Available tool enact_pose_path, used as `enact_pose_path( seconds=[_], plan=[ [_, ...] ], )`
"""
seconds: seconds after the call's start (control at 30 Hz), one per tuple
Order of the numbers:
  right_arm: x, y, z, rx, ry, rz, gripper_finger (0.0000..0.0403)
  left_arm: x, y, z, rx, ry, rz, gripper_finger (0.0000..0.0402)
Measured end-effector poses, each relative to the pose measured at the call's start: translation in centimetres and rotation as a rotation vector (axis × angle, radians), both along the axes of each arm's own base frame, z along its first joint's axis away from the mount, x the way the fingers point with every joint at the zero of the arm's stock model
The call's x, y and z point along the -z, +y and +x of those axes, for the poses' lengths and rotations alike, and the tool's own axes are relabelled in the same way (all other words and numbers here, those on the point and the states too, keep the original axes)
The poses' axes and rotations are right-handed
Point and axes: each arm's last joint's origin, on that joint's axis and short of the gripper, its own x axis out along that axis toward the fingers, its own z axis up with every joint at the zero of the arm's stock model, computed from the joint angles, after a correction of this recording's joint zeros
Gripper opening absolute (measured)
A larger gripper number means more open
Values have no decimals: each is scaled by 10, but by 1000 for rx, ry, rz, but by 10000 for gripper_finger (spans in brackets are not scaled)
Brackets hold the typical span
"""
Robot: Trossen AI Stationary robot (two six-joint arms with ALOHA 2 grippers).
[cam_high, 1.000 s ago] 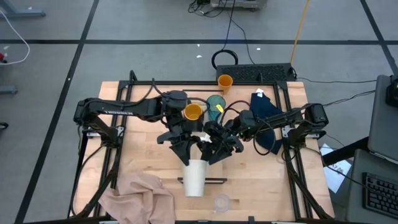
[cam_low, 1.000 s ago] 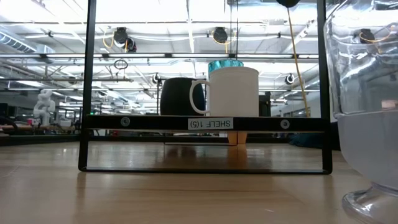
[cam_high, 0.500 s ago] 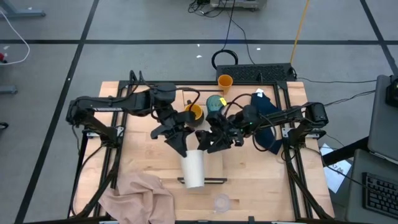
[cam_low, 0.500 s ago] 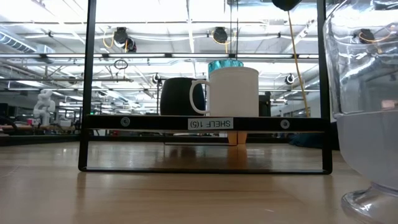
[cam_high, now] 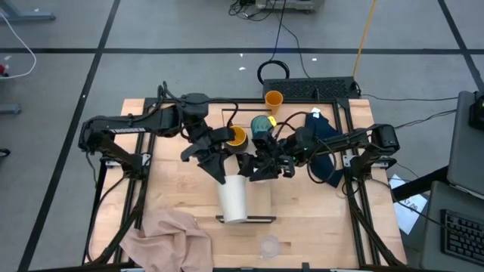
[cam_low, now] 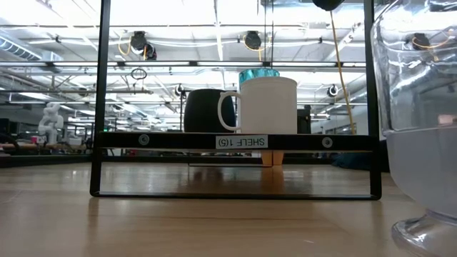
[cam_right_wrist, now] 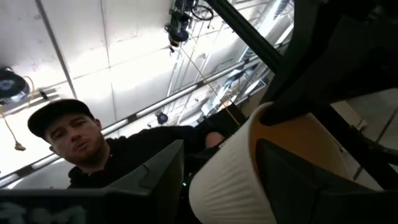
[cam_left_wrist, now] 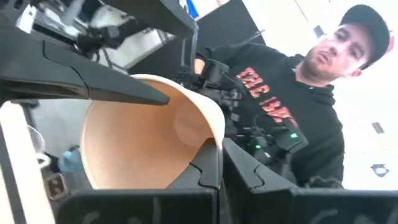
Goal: Stack small to large cups/mugs on shelf
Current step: Put the white cup on the shelf
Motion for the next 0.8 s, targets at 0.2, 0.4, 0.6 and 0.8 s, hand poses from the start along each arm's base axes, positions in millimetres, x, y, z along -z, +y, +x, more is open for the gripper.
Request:
enact_pose_path(
  seconds=[0.2,0.4,0.6,0.8],
  plan=[
    [1,1,0,-15,-13,-53,188,0,0,0,15,31,-16,1],
    [4,-9,2,-24,-1,-98,188,-2,2,-6,17,61,-29,1],
    [-8,-10,-9,-60,-112,-121,187,-8,-7,-17,100,112,-53,1],
    [-17,-20,-18,-2,-103,-150,187,-10,-18,-20,83,132,-54,1]
  ],
)
